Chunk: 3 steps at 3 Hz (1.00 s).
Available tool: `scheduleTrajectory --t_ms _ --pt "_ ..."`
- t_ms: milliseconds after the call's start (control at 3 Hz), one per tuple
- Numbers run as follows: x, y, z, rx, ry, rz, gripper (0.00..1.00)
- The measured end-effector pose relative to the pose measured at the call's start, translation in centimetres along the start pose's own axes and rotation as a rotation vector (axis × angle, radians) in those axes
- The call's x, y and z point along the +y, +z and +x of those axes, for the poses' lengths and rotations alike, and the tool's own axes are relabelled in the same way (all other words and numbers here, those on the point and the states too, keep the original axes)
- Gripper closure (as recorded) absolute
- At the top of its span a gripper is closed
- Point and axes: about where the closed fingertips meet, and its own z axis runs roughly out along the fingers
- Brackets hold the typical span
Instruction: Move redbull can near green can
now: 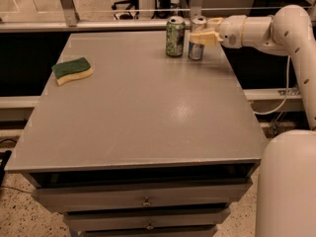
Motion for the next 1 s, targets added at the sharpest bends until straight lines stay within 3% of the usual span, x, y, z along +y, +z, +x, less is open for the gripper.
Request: scheduleTrajectory --t_ms 333,667,1000 --pt "0.2 0.5 0.3 0.006 0.017 -0.014 0.0" --pt "0.8 0.7 0.8 0.018 0.039 -0.033 0.0" --pt "1.4 -1.6 0.3 0.027 0.036 -0.029 0.0"
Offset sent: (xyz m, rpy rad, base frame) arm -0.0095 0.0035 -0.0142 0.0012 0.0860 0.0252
